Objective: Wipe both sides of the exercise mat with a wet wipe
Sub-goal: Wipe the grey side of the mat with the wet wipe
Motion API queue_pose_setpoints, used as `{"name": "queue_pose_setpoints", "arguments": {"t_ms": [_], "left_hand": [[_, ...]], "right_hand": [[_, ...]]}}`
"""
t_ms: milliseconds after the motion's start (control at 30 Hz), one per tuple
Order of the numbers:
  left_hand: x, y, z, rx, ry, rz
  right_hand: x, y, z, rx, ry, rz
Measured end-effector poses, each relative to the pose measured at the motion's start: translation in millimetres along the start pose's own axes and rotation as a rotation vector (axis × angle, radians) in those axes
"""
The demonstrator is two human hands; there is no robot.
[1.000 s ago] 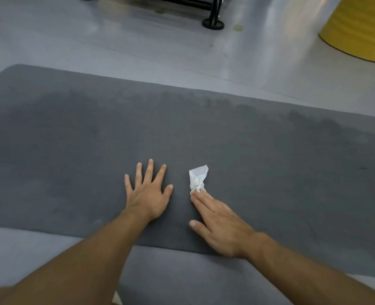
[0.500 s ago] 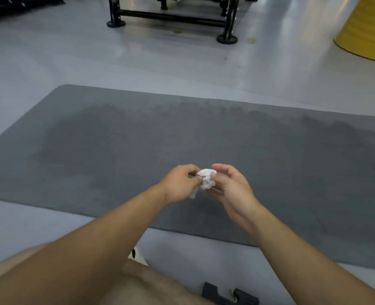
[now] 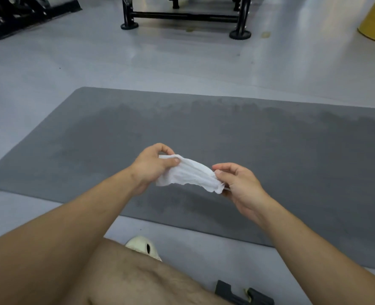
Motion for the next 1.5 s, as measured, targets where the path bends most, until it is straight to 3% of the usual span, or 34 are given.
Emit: {"name": "queue_pose_setpoints", "arguments": {"t_ms": [267, 467, 667, 833, 967, 1100, 1233, 1333, 1500], "left_hand": [[4.4, 5.9, 27.9, 0.097, -0.105, -0.183], [7.2, 12.0, 60.0, 0.126, -0.314, -0.312], [-0.2, 10.5, 73.2, 0.119, -0.257, -0.16], [-9.4, -0.4, 91.2, 0.243, -0.281, -0.077], [-6.9, 2.6, 85.9, 0.132, -0.239, -0.065], [1.2, 15.2, 75.8, 0.013, -0.165, -0.036], [8.0, 27.7, 60.0, -0.02, -0.099, -0.049], [4.5, 34.7, 27.3, -0.01, 0.04, -0.012], [14.2, 47.3, -39.4, -0.038, 0.187, 0.027]], "right_hand": [[-0.7, 10.4, -23.6, -0.229, 0.266, 0.09], [-2.5, 21.0, -52.6, -0.36, 0.488, 0.179], [5.3, 27.8, -49.3, -0.418, 0.238, 0.045], [14.4, 22.4, -6.8, -0.239, -0.011, -0.161], [12.4, 20.3, 11.8, 0.042, 0.232, -0.032], [8.2, 14.8, 18.9, 0.2, 0.231, -0.007], [-6.4, 22.2, 5.2, 0.023, 0.021, 0.015], [-21.4, 26.3, -8.5, -0.087, -0.29, 0.05], [-36.9, 29.2, 5.2, 0.004, -0.82, -0.143]]}}
Point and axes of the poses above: each hand's wrist, its own y-axis towards the middle knuckle, its own z-axis out of the palm, x = y × z, the point moved 3 cm from there along y, towards the middle knuckle, and after that the axes turned 2 degrees about -y, right-handed, at the moved point
